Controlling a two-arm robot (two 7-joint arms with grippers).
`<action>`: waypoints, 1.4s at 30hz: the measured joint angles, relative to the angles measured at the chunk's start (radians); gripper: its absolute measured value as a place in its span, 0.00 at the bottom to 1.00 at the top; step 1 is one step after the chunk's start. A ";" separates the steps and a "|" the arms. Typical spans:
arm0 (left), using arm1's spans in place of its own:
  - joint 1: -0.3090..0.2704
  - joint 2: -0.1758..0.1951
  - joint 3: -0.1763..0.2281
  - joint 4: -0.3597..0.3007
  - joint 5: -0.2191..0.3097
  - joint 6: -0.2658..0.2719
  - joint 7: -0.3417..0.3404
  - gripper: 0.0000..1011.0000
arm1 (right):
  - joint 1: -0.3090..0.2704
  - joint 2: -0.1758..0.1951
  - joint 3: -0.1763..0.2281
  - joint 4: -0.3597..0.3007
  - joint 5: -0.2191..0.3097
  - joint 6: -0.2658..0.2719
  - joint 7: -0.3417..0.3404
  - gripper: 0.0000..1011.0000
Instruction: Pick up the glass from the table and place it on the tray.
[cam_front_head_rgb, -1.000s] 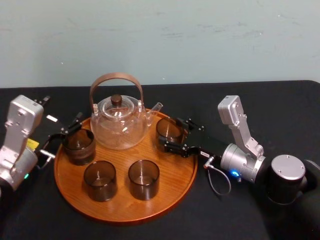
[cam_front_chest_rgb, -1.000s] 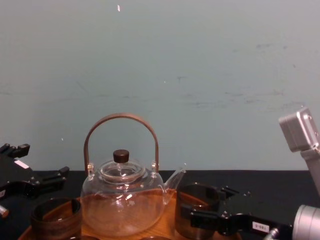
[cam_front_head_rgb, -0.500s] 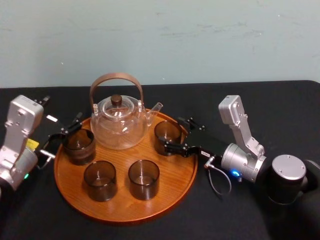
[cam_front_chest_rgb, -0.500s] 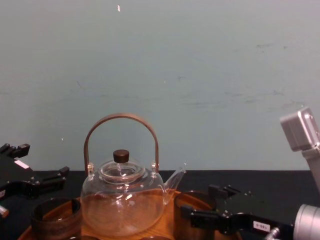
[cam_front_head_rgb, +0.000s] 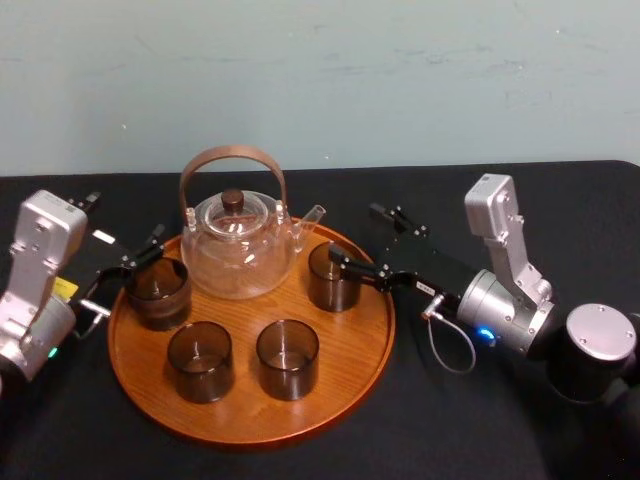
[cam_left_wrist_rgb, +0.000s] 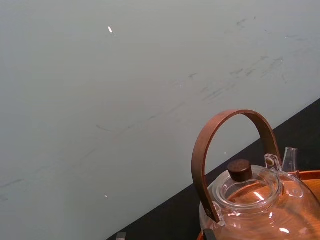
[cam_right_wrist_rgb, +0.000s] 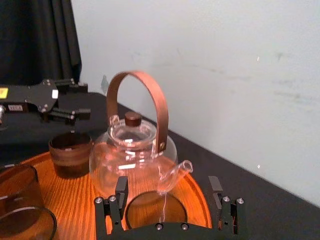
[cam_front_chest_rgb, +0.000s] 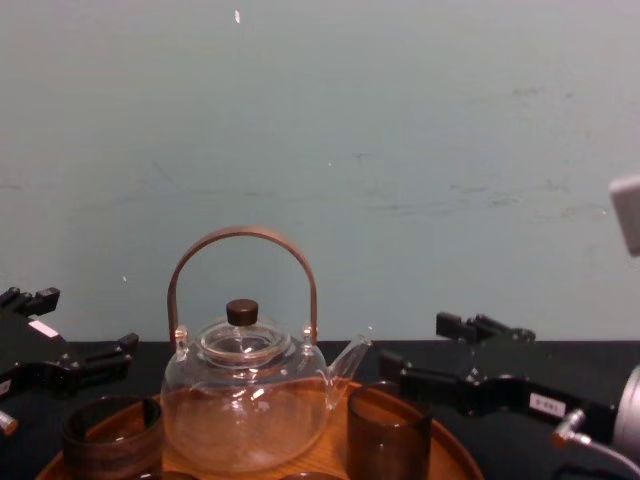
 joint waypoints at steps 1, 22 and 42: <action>0.000 0.000 0.000 0.000 0.000 0.000 0.000 0.99 | -0.003 0.003 0.002 -0.008 0.001 -0.003 -0.001 0.99; 0.000 0.000 0.000 0.000 0.000 0.000 0.000 0.99 | -0.119 0.066 0.097 -0.158 0.043 -0.047 -0.057 0.99; 0.000 0.000 0.000 0.000 0.000 0.000 0.000 0.99 | -0.211 0.083 0.201 -0.192 -0.017 -0.052 -0.163 0.99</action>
